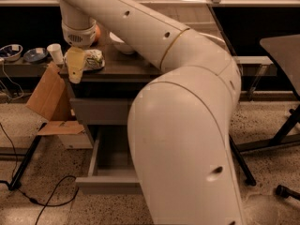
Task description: Place 7up can into middle drawer
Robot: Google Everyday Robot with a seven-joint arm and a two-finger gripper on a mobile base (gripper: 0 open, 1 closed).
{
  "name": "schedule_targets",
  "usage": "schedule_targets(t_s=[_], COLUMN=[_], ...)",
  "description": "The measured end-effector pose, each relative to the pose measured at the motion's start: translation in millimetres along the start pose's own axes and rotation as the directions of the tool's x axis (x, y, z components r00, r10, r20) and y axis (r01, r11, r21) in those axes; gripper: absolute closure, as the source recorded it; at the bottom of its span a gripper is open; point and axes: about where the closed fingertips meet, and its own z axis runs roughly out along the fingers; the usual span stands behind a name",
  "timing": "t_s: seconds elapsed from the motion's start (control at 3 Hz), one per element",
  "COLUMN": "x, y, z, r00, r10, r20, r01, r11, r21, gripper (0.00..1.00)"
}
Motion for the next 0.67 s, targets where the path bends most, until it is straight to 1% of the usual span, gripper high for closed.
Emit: schedule_targets(t_s=[0.33, 0.67], x=[-9, -10], y=[-4, -4], z=[20, 35], r00=[1.000, 1.000], r10=[0.017, 0.025], r20=[-0.011, -0.009], r01=[-0.017, -0.026], r11=[0.9989, 0.9962], r21=[-0.043, -0.083], gripper=[0.00, 0.26])
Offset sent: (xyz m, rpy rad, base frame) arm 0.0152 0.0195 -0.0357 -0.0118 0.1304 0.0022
